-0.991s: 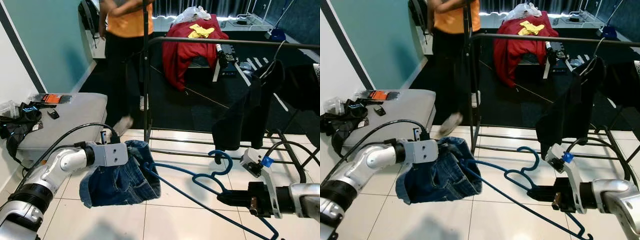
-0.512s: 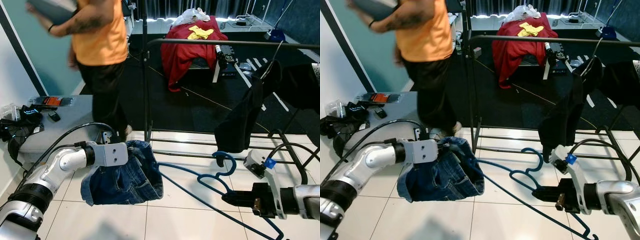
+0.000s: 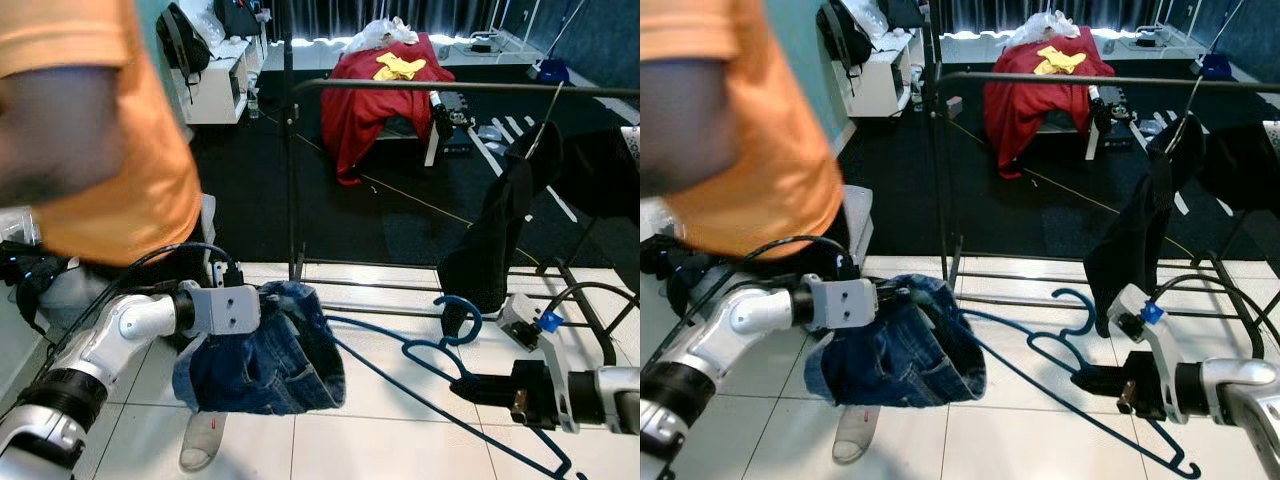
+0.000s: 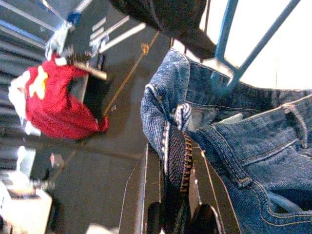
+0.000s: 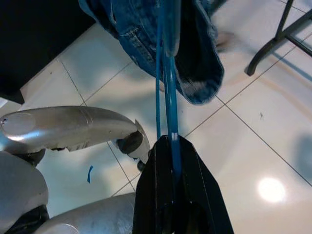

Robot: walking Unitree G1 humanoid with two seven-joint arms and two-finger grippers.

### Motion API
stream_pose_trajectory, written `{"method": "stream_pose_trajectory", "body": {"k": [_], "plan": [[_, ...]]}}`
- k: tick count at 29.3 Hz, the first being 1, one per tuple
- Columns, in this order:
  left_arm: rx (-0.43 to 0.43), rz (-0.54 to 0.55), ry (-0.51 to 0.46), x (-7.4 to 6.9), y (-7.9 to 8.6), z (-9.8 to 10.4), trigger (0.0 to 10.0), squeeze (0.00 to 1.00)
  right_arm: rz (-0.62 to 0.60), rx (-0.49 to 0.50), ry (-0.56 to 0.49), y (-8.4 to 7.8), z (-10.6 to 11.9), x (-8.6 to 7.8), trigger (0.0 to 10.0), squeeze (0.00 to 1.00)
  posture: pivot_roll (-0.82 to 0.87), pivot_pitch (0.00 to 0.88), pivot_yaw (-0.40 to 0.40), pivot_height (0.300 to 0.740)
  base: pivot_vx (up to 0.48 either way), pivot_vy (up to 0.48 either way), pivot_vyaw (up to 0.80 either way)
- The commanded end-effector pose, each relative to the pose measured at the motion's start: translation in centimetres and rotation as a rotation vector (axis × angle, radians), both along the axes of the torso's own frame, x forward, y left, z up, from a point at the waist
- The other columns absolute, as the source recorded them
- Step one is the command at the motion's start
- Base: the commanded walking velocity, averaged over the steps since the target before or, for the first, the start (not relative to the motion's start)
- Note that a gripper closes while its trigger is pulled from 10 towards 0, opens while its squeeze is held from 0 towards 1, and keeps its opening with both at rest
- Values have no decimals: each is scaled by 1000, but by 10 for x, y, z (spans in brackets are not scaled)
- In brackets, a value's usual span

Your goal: Hang hanger

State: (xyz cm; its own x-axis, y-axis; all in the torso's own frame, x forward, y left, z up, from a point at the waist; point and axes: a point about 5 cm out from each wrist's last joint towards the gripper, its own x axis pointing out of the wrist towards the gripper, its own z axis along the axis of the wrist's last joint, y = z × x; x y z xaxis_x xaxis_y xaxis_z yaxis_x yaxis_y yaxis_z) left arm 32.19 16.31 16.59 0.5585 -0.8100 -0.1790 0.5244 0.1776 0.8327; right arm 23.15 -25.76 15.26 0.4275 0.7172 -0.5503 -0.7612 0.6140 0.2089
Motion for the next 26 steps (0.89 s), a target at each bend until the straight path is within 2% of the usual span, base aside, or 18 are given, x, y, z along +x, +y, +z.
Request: {"method": "stream_pose_trajectory", "body": {"k": [1, 6, 12, 18, 20, 23, 26], "plan": [[-38, -23, -23, -1, -5, 8, 10000, 0, 11, 17, -3, 5, -3, 2, 10000, 0, 98, 45, 63, 740, 0, 0, 0], [-66, -58, -23, -3, -15, 11, 10000, 0, 13, 28, -7, 10, -6, 4, 10000, 0, 96, 49, 69, 740, 0, 0, 0], [-97, -168, -54, -11, -36, 30, 10000, 0, 9, 17, -14, 13, -10, 5, 10000, 0, 99, 53, 70, 740, 0, 0, 0], [-85, -192, -61, -13, -39, 34, 10000, 0, -2, 6, -16, 12, -11, 6, 10000, 0, 99, 54, 70, 740, 0, 0, 0], [-79, -200, -58, -15, -40, 35, 10000, 0, -26, -12, -11, 10, -12, 7, 10000, 0, 98, 56, 70, 740, 0, 0, 0], [-75, -209, -47, -19, -40, 38, 10000, 0, -151, -87, -22, 0, -23, 16, 10000, 0, 98, 58, 70, 740, 0, 0, 0], [-78, -215, -42, -21, -42, 39, 10000, 0, -221, -87, -42, 0, -27, 24, 10000, 0, 100, 59, 69, 740, 0, 0, 0]]}}
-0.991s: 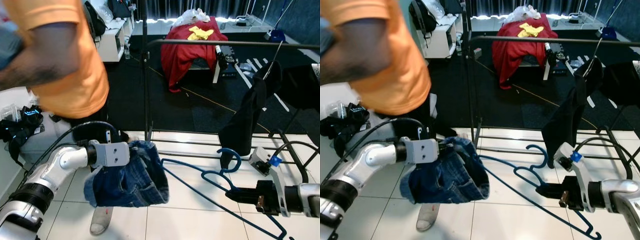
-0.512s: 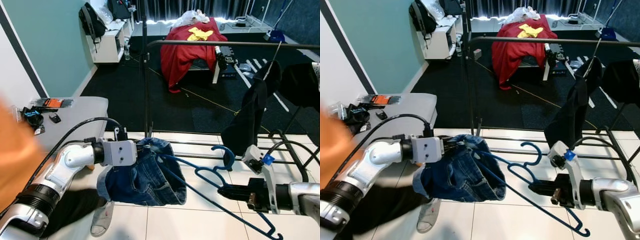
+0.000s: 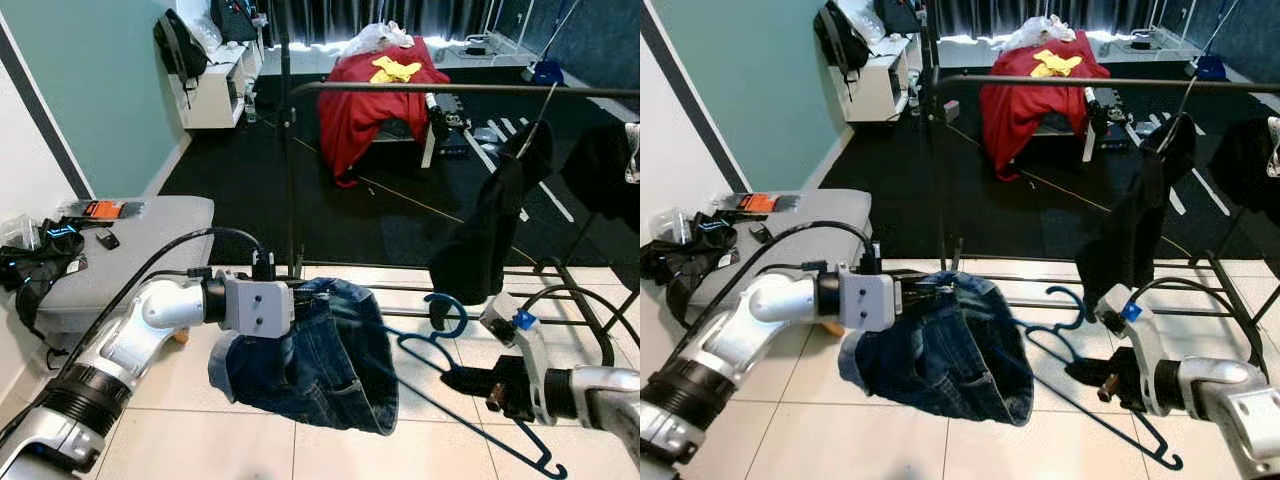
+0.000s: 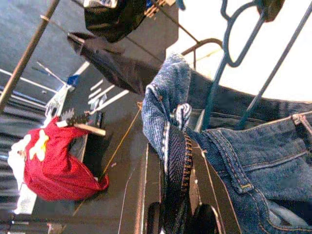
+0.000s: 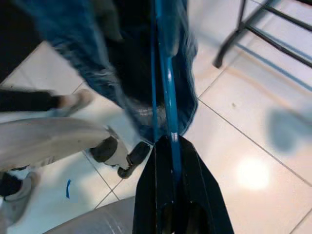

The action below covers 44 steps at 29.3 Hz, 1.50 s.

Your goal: Hang hanger

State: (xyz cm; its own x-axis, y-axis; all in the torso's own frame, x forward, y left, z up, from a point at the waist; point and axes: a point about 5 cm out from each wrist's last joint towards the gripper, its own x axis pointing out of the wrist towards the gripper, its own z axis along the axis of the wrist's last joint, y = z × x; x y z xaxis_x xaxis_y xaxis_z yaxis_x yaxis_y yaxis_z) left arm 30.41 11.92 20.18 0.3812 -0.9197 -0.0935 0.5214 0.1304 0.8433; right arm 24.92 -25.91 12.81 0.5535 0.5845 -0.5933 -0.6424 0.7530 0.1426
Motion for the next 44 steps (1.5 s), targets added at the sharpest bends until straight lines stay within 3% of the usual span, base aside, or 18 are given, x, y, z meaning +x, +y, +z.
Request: {"method": "stream_pose_trajectory", "body": {"k": [1, 9, 12, 14, 16, 17, 18, 20, 22, 23, 24, 26, 29, 31, 35, 42, 43, 44], "plan": [[-3, -5, 1, -3, 2, 3, 10000, 0, -43, -10, -26, 1, -3, 6, 10000, 0, 100, 59, 69, 740, 0, 0, 0], [-25, -20, 9, -7, -4, 6, 10000, 0, -161, 92, -84, 19, -9, 24, 10000, 0, 102, 62, 67, 740, 0, 0, 0], [-36, -33, 14, -11, -7, 7, 10000, 0, -198, 205, -136, 35, -8, 34, 10000, 0, 102, 63, 69, 740, 0, 0, 0], [-36, -33, 14, -11, -7, 7, 10000, 0, -198, 205, -136, 35, -8, 34, 10000, 0, 102, 63, 69, 740, 0, 0, 0], [-45, -59, 23, -15, -15, 6, 10000, 0, -181, 410, -158, 61, -1, 41, 10000, 0, 102, 66, 73, 740, 0, 0, 0], [-45, -59, 23, -15, -15, 6, 10000, 0, -181, 410, -158, 61, -1, 41, 10000, 0, 102, 66, 73, 740, 0, 0, 0], [-51, -73, 26, -18, -19, 5, 10000, 0, -169, 505, -156, 72, 2, 43, 10000, 0, 101, 68, 70, 740, 0, 0, 0], [-51, -73, 26, -18, -19, 5, 10000, 0, -169, 505, -156, 72, 2, 43, 10000, 0, 101, 68, 70, 740, 0, 0, 0], [-49, -110, 30, -24, -28, 4, 10000, 0, -192, 701, -120, 88, 8, 49, 10000, 0, 104, 67, 63, 740, 0, 0, 0], [-49, -110, 30, -24, -28, 4, 10000, 0, -192, 701, -120, 88, 8, 49, 10000, 0, 104, 67, 63, 740, 0, 0, 0], [-45, -123, 32, -26, -31, 2, 10000, 0, -205, 767, -101, 92, 9, 51, 10000, 0, 104, 67, 63, 740, 0, 0, 0], [-36, -134, 42, -30, -33, -2, 10000, 0, -250, 873, -72, 94, 12, 56, 10000, 0, 105, 66, 62, 740, 0, 0, 0], [-25, -133, 51, -32, -33, -5, 10000, 0, -275, 925, -70, 92, 16, 58, 10000, 0, 105, 66, 61, 740, 0, 0, 0], [2, -123, 67, -33, -29, -13, 10000, 0, -310, 1011, -78, 87, 24, 63, 10000, 0, 104, 67, 61, 740, 0, 0, 0], [24, -107, 84, -35, -25, -21, 10000, 0, -331, 1079, -87, 82, 32, 65, 10000, 0, 103, 66, 60, 740, 0, 0, 0], [54, -76, 108, -36, -16, -32, 10000, 0, -325, 1085, -102, 77, 38, 65, 10000, 0, 103, 66, 61, 740, 0, 0, 0], [79, -34, 150, -37, -7, -46, 10000, 0, -322, 1131, -117, 73, 45, 66, 10000, 0, 103, 67, 56, 740, 0, 0, 0], [79, -34, 150, -37, -7, -46, 10000, 0, -322, 1131, -117, 73, 45, 66, 10000, 0, 103, 67, 56, 740, 0, 0, 0]]}}
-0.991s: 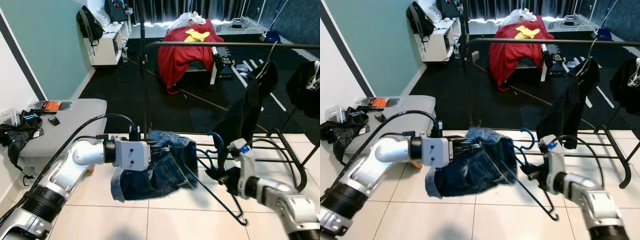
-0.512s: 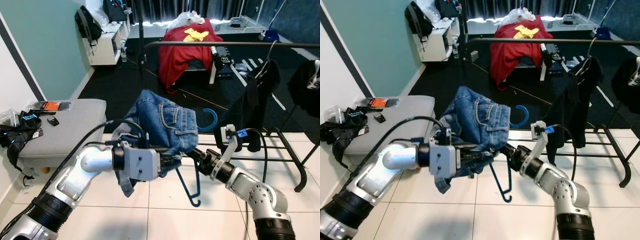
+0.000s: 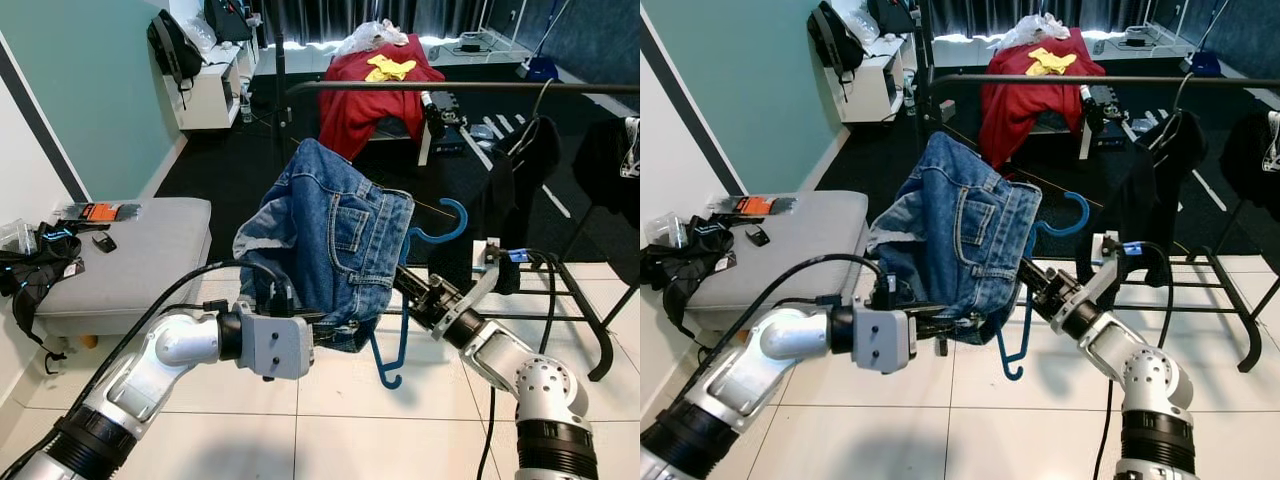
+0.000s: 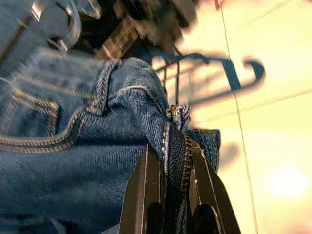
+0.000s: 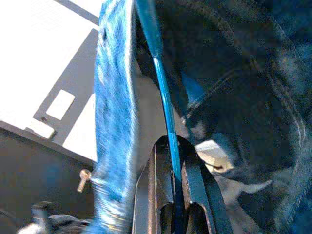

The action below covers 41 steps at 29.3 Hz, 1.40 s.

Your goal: Hang hanger

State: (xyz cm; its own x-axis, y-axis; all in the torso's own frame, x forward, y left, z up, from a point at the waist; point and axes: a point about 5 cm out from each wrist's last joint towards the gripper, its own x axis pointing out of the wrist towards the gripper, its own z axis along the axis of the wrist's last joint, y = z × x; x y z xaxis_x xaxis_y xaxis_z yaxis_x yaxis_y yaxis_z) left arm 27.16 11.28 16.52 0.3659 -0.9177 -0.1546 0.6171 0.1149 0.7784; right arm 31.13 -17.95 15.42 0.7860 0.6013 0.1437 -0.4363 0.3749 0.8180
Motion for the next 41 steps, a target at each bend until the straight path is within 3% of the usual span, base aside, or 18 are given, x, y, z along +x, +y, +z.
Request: {"method": "stream_pose_trajectory", "body": {"k": [1, 4, 6, 7, 10, 14, 18, 22, 24, 26, 28, 29, 31, 35, 36, 38, 40, 41], "plan": [[104, 14, 79, -6, 11, -27, 10000, 0, -37, 97, -121, -8, 29, 5, 10000, 0, 102, 69, 55, 740, 0, 0, 0], [122, 85, 125, -6, 20, -41, 10000, 0, -32, 126, -147, -7, 37, 5, 10000, 0, 103, 69, 54, 740, 0, 0, 0], [140, 133, 153, -6, 26, -51, 10000, 0, -32, 82, -172, -3, 40, 6, 10000, 0, 103, 69, 54, 740, 0, 0, 0], [157, 180, 167, -5, 31, -59, 10000, 0, -56, -16, -201, 0, 40, 8, 10000, 0, 102, 67, 53, 740, 0, 0, 0], [181, 205, 172, -6, 34, -65, 10000, 0, -89, -23, -228, 2, 45, 10, 10000, 0, 102, 68, 52, 740, 0, 0, 0], [188, 207, 156, -10, 37, -68, 10000, 0, -171, 136, -253, -4, 62, 16, 10000, 0, 103, 69, 50, 740, 0, 0, 0], [169, 199, 149, -11, 35, -65, 10000, 0, -195, 158, -254, -6, 63, 18, 10000, 0, 105, 68, 48, 740, 0, 0, 0], [86, 148, 140, -14, 24, -54, 10000, 0, -309, 202, -244, -14, 62, 24, 10000, 0, 110, 68, 47, 740, 0, 0, 0], [-60, 105, 146, -16, 11, -33, 10000, 0, -438, 235, -225, -23, 59, 32, 10000, 0, 113, 70, 46, 740, 0, 0, 0], [-60, 105, 146, -16, 11, -33, 10000, 0, -438, 235, -225, -23, 59, 32, 10000, 0, 113, 70, 46, 740, 0, 0, 0], [-120, 93, 153, -17, 6, -24, 10000, 0, -482, 230, -219, -25, 57, 35, 10000, 0, 114, 69, 47, 740, 0, 0, 0], [-181, 61, 190, -19, -3, -14, 10000, 0, -535, 196, -214, -23, 54, 38, 10000, 0, 119, 67, 46, 740, 0, 0, 0], [-181, 61, 190, -19, -3, -14, 10000, 0, -535, 196, -214, -23, 54, 38, 10000, 0, 119, 67, 46, 740, 0, 0, 0], [-266, 6, 259, -23, -19, 0, 10000, 0, -610, 151, -219, -15, 53, 44, 10000, 0, 118, 66, 47, 740, 0, 0, 0], [-325, -8, 294, -24, -27, 7, 10000, 0, -641, 149, -220, -12, 54, 46, 10000, 0, 118, 66, 47, 740, 0, 0, 0], [-325, -8, 294, -24, -27, 7, 10000, 0, -641, 149, -220, -12, 54, 46, 10000, 0, 118, 66, 47, 740, 0, 0, 0], [-467, -3, 356, -21, -38, 20, 10000, 0, -679, 128, -222, -2, 54, 50, 10000, 0, 117, 58, 46, 740, 0, 0, 0], [-467, -3, 356, -21, -38, 20, 10000, 0, -679, 128, -222, -2, 54, 50, 10000, 0, 117, 58, 46, 740, 0, 0, 0]]}}
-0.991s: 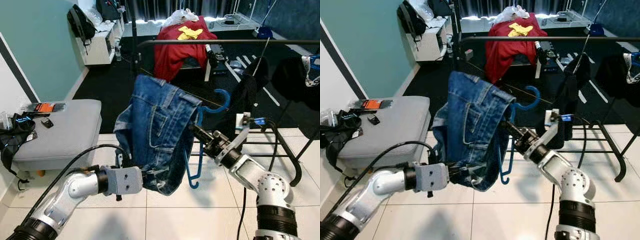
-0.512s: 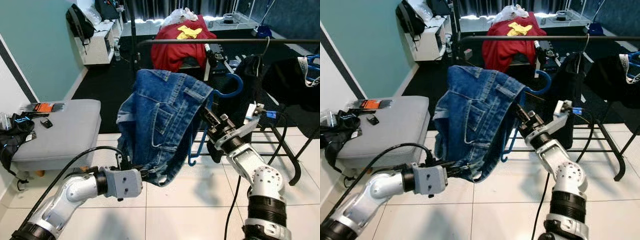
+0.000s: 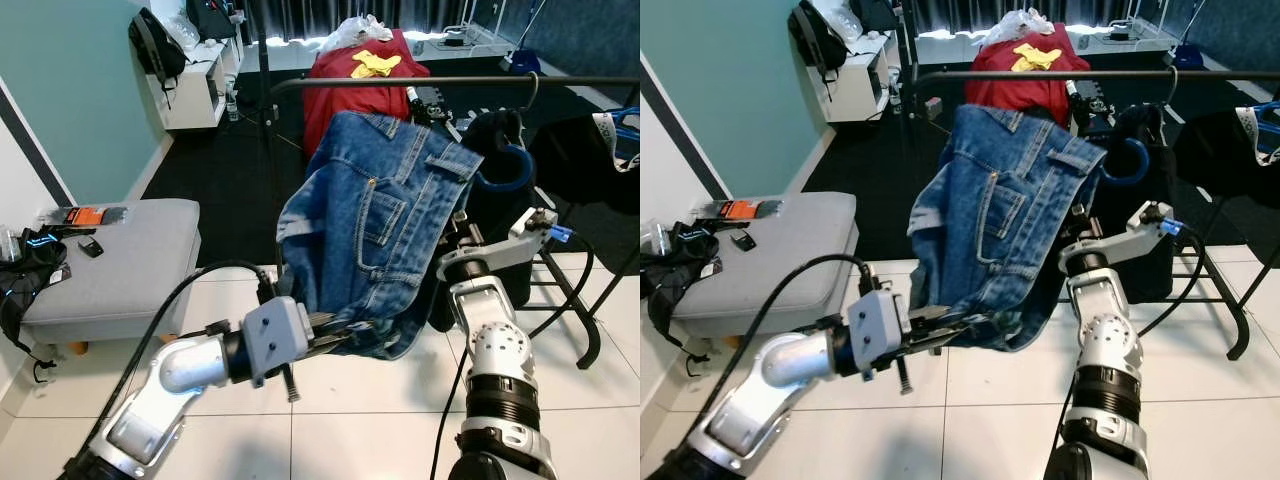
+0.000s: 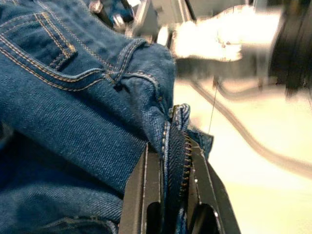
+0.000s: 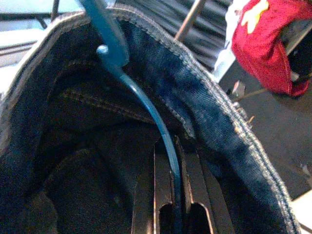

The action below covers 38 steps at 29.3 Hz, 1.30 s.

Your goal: Hang hanger

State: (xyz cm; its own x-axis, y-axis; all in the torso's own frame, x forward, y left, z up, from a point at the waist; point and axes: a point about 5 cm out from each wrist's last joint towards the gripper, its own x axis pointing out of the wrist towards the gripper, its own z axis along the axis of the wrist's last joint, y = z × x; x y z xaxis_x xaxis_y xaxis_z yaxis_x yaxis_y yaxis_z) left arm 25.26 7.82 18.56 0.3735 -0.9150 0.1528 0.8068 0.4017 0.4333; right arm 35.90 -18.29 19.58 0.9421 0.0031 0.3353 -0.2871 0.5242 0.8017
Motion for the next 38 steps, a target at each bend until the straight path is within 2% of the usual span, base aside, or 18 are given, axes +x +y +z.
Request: {"method": "stream_pose_trajectory", "body": {"k": [1, 10, 13, 17, 18, 19, 20, 23, 24, 25, 26, 27, 28, 29, 30, 32, 35, 38], "plan": [[-119, -5, 103, 1, -11, 9, 10000, 0, -48, -22, -36, 11, 9, 4, 10000, 0, 117, 57, 45, 740, 0, 0, 0], [-146, 5, 142, 3, -15, 13, 10000, 0, -53, -32, -24, 19, 5, 5, 10000, 0, 116, 52, 46, 740, 0, 0, 0], [-44, 122, 161, 16, -18, 6, 10000, 0, 33, -27, 46, 43, -3, 4, 10000, 0, 112, 50, 49, 740, 0, 0, 0], [-13, 164, 155, 19, -16, 2, 10000, 0, 66, -35, 65, 47, -5, 4, 10000, 0, 111, 50, 50, 740, 0, 0, 0], [-6, 214, 152, 24, -12, 2, 10000, 0, 151, -118, 106, 55, -9, 3, 10000, 0, 107, 53, 51, 740, 0, 0, 0], [-6, 214, 152, 24, -12, 2, 10000, 0, 151, -118, 106, 55, -9, 3, 10000, 0, 107, 53, 51, 740, 0, 0, 0], [-13, 261, 161, 29, -10, 3, 10000, 0, 251, -209, 151, 65, -17, 0, 10000, 0, 105, 55, 52, 740, 0, 0, 0], [-13, 261, 161, 29, -10, 3, 10000, 0, 251, -209, 151, 65, -17, 0, 10000, 0, 105, 55, 52, 740, 0, 0, 0], [-27, 291, 176, 32, -9, 4, 10000, 0, 339, -283, 202, 76, -27, -6, 10000, 0, 105, 55, 52, 740, 0, 0, 0], [-27, 291, 176, 32, -9, 4, 10000, 0, 339, -283, 202, 76, -27, -6, 10000, 0, 105, 55, 52, 740, 0, 0, 0], [-61, 372, 237, 38, -4, 2, 10000, 0, 368, -384, 302, 79, -50, -12, 10000, 0, 107, 66, 43, 740, 0, 0, 0], [-83, 425, 282, 42, -1, -1, 10000, 0, 373, -442, 364, 80, -66, -16, 10000, 0, 107, 66, 43, 740, 0, 0, 0], [-83, 425, 282, 42, -1, -1, 10000, 0, 373, -442, 364, 80, -66, -16, 10000, 0, 107, 66, 43, 740, 0, 0, 0], [-98, 463, 317, 44, 2, -3, 10000, 0, 356, -501, 408, 78, -78, -18, 10000, 0, 108, 67, 44, 740, 0, 0, 0], [-98, 463, 317, 44, 2, -3, 10000, 0, 356, -501, 408, 78, -78, -18, 10000, 0, 108, 67, 44, 740, 0, 0, 0], [-85, 532, 369, 46, 10, -11, 10000, 0, 307, -479, 503, 65, -94, -19, 10000, 0, 113, 72, 44, 740, 0, 0, 0], [-85, 532, 369, 46, 10, -11, 10000, 0, 307, -479, 503, 65, -94, -19, 10000, 0, 113, 72, 44, 740, 0, 0, 0], [-83, 608, 422, 49, 20, -19, 10000, 0, 288, -468, 587, 54, -106, -23, 10000, 0, 110, 75, 48, 740, 0, 0, 0]]}}
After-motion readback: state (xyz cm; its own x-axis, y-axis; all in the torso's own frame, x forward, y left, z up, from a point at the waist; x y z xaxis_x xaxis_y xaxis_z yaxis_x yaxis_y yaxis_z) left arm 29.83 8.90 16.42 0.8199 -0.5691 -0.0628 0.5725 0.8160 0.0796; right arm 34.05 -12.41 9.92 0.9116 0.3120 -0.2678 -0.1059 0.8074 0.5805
